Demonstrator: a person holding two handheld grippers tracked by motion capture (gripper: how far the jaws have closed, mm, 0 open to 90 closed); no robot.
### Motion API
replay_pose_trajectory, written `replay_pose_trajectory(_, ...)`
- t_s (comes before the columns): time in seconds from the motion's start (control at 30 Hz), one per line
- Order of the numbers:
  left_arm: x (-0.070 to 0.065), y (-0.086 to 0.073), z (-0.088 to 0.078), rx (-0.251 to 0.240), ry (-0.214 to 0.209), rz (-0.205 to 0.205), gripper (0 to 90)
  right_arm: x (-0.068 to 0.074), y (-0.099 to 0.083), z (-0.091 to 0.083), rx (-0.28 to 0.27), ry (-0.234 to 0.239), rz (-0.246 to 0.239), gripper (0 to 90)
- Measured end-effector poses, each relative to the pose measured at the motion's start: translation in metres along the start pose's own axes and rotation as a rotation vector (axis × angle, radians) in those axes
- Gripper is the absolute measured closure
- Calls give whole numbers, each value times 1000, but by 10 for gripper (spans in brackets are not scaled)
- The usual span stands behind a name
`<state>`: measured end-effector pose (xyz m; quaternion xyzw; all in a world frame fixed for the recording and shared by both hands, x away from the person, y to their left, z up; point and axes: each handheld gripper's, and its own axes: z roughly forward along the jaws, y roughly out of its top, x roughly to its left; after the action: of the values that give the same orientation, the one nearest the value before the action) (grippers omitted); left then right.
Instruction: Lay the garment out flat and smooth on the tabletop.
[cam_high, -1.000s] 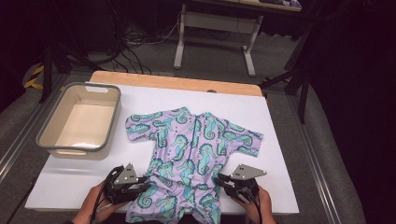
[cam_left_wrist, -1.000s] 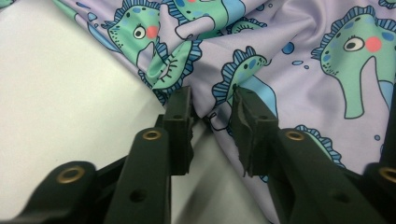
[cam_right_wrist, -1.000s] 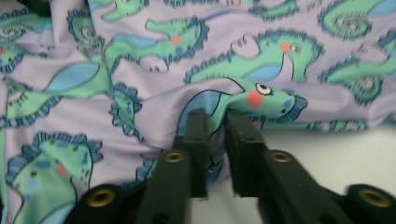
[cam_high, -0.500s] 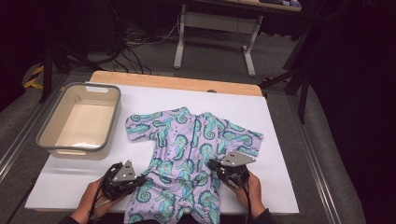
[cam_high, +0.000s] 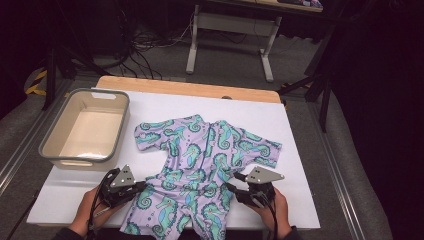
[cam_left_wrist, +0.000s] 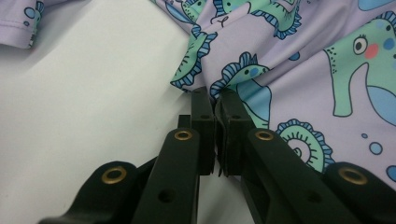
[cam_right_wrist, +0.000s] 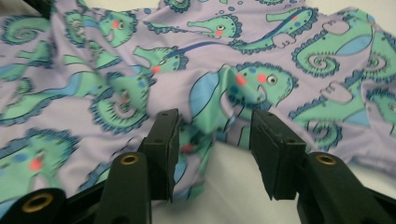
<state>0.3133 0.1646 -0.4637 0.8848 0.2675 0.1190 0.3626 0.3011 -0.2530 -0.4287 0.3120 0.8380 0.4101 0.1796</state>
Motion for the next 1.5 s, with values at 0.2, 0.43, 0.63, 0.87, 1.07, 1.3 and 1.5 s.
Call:
replay_pose_trajectory(0.2, 4, -3, -3, 6, 14, -9, 867, 6, -20, -16, 10, 71, 14, 453)
replay_pose_trajectory(0.43, 5, -4, -4, 1, 9, -23, 867, 17, -21, 7, 129, 168, -103, 384)
replay_pose_trajectory(0.63, 7, -5, -5, 4, 24, -25, 867, 19, -18, 12, 128, 198, -125, 634)
replay_pose_trajectory(0.87, 9, -5, -5, 10, 66, -24, 866, 19, -5, -2, 55, 209, -116, 831)
replay_pose_trajectory(1.07, 9, -5, -5, 9, 92, -32, 864, 23, 20, 1, -10, 185, -113, 840)
replay_pose_trajectory(1.3, 11, -5, -5, 10, 121, -37, 861, 37, 46, 36, 32, 163, -162, 837)
replay_pose_trajectory(1.5, 13, -6, -5, 13, 136, -33, 859, 44, 54, 71, 83, 152, -187, 819)
